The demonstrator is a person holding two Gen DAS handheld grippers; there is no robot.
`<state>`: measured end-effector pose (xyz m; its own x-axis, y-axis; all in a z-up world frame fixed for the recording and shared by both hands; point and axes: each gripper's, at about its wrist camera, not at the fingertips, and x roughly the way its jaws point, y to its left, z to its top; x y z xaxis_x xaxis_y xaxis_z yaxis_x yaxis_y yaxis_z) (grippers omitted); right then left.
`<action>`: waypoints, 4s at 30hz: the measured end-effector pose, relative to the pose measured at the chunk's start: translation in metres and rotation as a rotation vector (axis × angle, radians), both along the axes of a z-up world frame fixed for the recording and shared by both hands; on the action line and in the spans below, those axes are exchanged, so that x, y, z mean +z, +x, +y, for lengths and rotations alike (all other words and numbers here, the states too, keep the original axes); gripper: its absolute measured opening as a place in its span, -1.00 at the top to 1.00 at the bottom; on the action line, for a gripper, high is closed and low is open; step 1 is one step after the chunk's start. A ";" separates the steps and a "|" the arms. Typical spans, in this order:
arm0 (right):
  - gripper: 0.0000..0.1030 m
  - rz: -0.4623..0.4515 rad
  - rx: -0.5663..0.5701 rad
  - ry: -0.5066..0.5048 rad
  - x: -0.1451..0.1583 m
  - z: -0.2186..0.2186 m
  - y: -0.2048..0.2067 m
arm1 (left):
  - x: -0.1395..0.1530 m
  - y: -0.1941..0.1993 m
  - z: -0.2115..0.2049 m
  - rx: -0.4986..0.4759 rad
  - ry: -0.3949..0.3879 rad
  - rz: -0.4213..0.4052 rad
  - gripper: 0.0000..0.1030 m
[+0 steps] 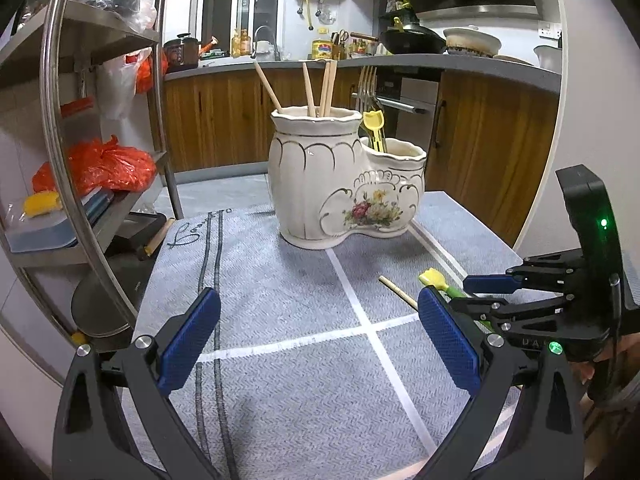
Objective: Organize utensils
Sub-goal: 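Grasp the wooden chopstick with the left gripper while the right gripper grasps the green spoon, then lift the chopstick and green spoon and carry both over the ceramic holder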
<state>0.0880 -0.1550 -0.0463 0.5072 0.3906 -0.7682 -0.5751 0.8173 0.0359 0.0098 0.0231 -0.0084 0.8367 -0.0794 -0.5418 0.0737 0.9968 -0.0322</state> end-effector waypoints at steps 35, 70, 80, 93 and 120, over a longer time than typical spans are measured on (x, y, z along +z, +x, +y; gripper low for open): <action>0.81 -0.118 -0.113 0.218 0.041 -0.064 0.004 | -0.042 0.023 -0.115 -0.028 0.096 0.287 -0.06; 0.81 -0.157 -0.098 0.261 0.047 -0.056 -0.001 | -0.004 0.011 -0.080 -0.295 0.162 0.175 0.92; 0.81 -0.304 -0.098 0.300 0.066 -0.050 -0.014 | 0.017 0.000 -0.053 -0.280 0.096 0.006 0.92; 0.81 -0.401 -0.101 0.319 0.080 -0.037 -0.017 | 0.042 0.004 -0.011 -0.245 0.000 -0.154 0.92; 0.81 -0.470 -0.220 0.557 0.117 -0.014 0.095 | 0.110 0.144 0.011 -0.106 -0.148 -0.458 0.92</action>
